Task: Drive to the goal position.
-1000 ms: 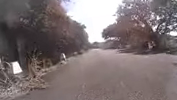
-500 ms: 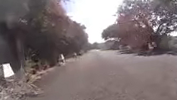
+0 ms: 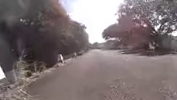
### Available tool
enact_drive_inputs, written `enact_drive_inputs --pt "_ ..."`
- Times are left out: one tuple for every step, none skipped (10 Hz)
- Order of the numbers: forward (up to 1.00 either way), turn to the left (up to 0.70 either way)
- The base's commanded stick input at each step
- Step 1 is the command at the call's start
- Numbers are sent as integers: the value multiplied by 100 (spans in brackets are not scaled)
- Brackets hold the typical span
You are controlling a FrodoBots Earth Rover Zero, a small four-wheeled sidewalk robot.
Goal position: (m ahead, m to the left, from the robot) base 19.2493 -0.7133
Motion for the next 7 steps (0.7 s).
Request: enact_drive_inputs --pt "50 0" --pt "50 0" --pt "50 0" --pt "50 0" --pt "50 0" --pt "50 0" --pt "50 0"
